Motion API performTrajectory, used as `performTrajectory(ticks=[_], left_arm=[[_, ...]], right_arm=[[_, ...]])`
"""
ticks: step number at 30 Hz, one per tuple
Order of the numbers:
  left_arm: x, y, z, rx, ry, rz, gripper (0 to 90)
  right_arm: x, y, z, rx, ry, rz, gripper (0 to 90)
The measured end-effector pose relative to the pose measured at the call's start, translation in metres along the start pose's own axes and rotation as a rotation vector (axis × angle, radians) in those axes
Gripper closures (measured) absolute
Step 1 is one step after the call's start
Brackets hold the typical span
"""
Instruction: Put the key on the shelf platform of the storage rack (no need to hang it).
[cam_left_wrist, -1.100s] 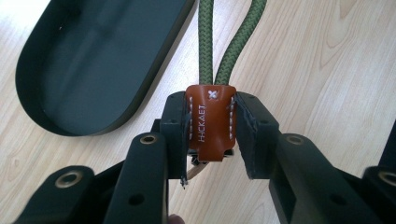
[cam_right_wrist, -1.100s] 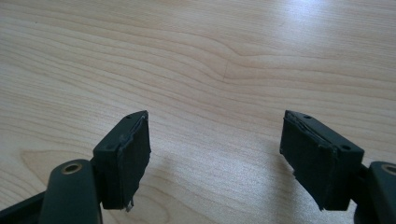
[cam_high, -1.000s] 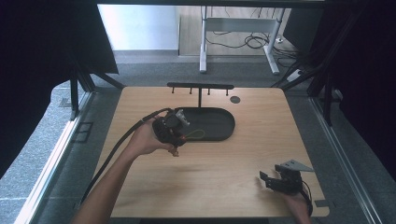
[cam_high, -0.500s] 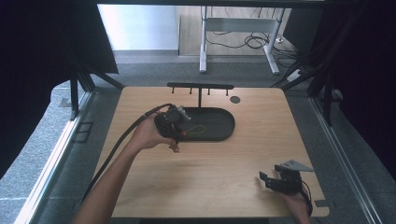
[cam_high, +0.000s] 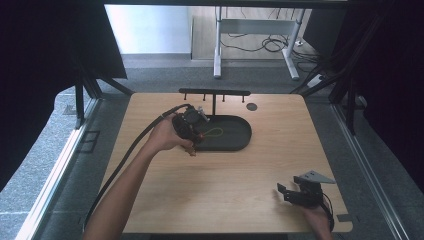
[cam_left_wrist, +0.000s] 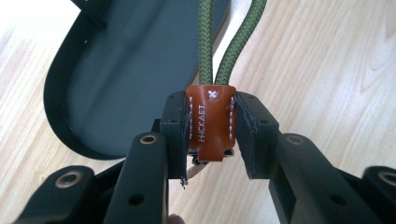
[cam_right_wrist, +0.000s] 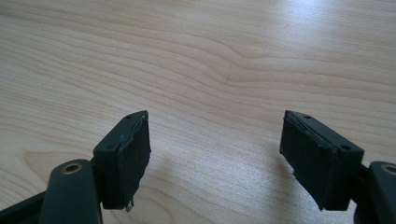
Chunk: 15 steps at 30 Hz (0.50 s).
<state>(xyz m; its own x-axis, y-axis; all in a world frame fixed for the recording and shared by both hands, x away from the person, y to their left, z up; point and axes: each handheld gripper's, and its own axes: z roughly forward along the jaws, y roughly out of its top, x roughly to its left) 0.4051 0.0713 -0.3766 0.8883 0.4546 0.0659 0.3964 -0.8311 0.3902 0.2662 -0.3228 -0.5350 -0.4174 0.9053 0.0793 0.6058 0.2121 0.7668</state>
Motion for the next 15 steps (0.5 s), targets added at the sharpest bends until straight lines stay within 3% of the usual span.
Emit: performTrajectory(ticks=[6,15], left_arm=[[0.008,0.004,0.004,-0.027,-0.001,-0.021,66.9],[0.021,0.004,0.013,-0.024,-0.014,-0.054,66.9]], right_arm=[[-0.001,0.0,0.0,-0.004,-0.002,0.008,24.7],[-0.001,0.001,0.0,-0.003,0.001,0.008,24.7]])
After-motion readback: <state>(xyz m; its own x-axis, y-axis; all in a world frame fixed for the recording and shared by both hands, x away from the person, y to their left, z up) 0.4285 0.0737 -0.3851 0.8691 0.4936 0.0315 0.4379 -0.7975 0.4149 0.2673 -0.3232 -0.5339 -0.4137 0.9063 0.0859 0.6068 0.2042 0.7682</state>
